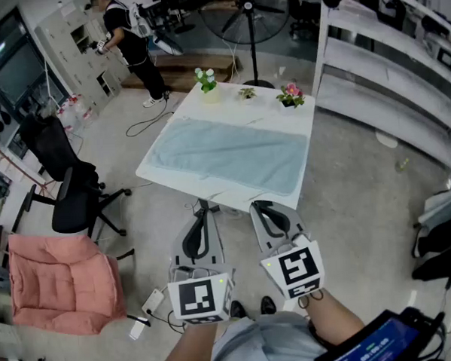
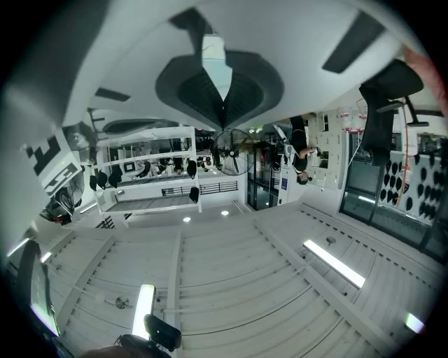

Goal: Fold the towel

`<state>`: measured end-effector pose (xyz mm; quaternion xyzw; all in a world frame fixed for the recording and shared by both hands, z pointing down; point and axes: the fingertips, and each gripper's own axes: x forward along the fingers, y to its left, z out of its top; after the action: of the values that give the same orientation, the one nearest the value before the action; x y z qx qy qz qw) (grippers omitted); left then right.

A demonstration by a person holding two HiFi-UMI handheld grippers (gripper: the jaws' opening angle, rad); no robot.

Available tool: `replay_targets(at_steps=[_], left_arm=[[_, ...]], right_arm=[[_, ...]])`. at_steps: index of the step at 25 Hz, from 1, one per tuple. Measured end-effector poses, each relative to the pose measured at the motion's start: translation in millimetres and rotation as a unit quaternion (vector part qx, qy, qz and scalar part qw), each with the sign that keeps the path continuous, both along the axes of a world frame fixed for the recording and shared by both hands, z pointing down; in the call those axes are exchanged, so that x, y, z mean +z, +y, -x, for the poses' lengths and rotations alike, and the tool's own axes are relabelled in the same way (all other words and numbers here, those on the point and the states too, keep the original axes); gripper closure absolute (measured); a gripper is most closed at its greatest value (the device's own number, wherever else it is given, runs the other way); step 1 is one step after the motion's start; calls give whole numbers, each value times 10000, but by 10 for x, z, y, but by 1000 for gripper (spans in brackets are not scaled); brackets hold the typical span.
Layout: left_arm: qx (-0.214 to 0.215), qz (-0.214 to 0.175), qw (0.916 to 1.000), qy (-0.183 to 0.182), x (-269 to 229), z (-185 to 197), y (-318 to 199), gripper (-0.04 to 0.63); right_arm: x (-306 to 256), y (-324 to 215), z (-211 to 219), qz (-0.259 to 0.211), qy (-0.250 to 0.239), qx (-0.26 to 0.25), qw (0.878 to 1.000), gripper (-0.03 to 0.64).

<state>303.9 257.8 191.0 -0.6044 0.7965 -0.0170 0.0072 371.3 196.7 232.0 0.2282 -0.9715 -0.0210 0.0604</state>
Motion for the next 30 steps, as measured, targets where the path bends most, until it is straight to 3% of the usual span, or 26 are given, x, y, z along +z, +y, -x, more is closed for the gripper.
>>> replay_targets(at_steps=[16,24,30], left_arm=[[-120,176,9997,85,165,104,-202,589],[-152,41,9997,192,339,730,-537,589],[201,135,9989,411,587,1610,-1168,589]], right_arm=[[105,-271,129,206,-217,-86,9995,588],[268,-662,679,135,-202,-6,9997,588],[632,-1152,1492,390,47,205,9990,572]])
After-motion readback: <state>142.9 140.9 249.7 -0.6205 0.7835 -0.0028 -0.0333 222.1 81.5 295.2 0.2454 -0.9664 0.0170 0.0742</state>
